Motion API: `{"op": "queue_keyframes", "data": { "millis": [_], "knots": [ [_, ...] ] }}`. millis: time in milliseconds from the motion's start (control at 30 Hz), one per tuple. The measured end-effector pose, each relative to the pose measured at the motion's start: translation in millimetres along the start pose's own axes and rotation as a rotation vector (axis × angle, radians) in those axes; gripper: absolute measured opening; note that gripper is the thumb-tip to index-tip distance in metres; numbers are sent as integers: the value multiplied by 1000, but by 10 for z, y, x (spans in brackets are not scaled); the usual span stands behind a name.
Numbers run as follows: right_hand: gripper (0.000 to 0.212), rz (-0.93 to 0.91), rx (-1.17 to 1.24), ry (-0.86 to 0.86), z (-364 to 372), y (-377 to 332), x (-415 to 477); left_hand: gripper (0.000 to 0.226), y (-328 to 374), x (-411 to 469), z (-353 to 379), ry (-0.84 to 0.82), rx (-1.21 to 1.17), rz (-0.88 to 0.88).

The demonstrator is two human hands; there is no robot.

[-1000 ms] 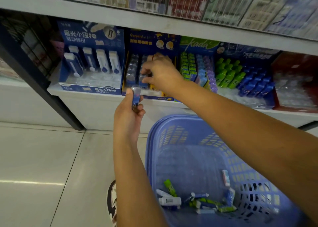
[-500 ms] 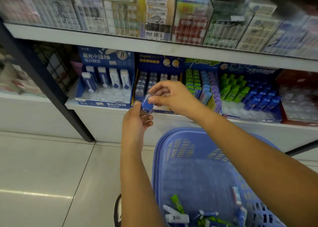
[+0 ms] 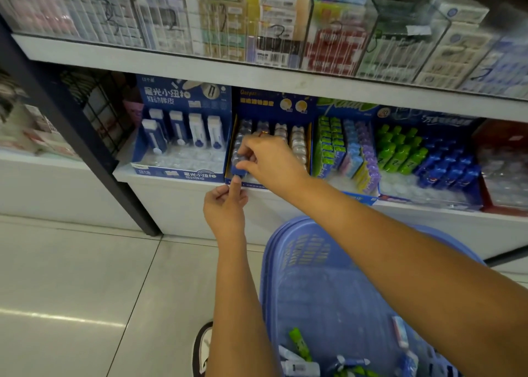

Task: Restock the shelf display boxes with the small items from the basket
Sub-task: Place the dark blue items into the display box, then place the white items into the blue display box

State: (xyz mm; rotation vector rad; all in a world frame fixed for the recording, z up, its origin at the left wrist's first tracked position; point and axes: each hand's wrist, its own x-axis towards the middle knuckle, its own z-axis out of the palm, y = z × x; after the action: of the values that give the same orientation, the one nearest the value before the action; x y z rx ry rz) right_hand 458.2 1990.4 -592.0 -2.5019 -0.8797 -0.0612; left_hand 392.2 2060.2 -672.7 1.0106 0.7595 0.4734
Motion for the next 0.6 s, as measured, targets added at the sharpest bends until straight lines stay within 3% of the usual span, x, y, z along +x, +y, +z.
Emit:
{"op": "queue_keyframes", "data": {
  "millis": [200, 300, 400, 467, 600],
  "knots": [
    [18, -6, -167, -36, -4, -96, 44, 27, 44, -8, -38, -73, 39, -21],
    [24, -22, -185, -50, -121, -143, -18, 27, 198, -89, -69, -119, 386, 42],
    [20, 38, -13, -19, -274, 12, -489, 29, 402, -219, -68, -413, 754, 99],
    [21, 173, 29, -161, -298, 322, -946, 30, 393, -362, 60, -645, 961, 47],
    [14, 398, 20, -627, -40, 942, -1772, 14, -210, -670, 276, -928, 1361, -290]
  ]
}}
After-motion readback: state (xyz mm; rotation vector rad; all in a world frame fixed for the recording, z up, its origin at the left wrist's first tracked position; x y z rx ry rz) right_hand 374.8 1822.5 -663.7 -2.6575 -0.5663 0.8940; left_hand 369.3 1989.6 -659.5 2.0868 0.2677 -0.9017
